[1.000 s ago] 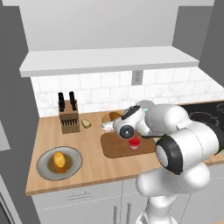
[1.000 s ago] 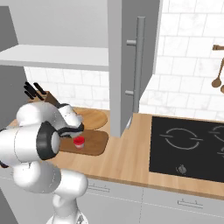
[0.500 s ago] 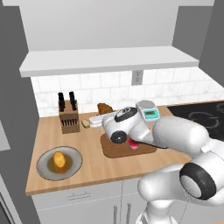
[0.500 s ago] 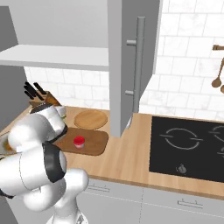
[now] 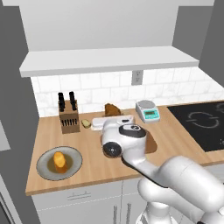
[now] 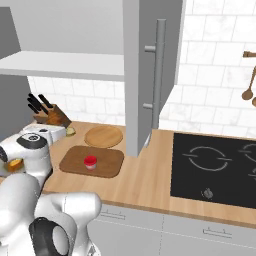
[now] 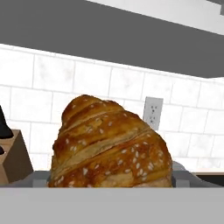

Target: From the different types of pastries on the counter, select a croissant and place it on the cutting board. Then retrieve a jar of jam from the cabinet and place it alongside the croissant on the cutting board.

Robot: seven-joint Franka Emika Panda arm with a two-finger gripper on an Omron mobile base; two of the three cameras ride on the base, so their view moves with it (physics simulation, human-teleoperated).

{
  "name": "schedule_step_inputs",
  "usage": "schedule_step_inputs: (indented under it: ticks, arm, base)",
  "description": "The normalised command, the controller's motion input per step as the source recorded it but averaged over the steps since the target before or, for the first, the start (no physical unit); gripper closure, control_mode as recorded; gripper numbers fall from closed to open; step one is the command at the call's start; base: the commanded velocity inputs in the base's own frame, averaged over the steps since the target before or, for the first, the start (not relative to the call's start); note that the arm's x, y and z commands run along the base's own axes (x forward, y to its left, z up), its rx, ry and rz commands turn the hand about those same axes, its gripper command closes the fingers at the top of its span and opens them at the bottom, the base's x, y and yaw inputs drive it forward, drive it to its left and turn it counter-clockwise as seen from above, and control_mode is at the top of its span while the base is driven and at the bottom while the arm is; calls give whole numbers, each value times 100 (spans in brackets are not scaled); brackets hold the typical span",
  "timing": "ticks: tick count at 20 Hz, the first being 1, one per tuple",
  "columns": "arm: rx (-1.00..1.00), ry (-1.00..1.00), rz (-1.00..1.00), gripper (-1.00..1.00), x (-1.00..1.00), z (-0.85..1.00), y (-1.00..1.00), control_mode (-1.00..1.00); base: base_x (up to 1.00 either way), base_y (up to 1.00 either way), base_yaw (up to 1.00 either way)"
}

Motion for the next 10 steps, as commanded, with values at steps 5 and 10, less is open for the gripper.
schedule_step_inputs:
  ticks: [5,10]
  arm:
    - [8,44,1,100,-14,-37,4,-100]
    - [9,13,1,100,0,-30,-9,-100]
  base:
    - [0,0,0]
    - [0,0,0]
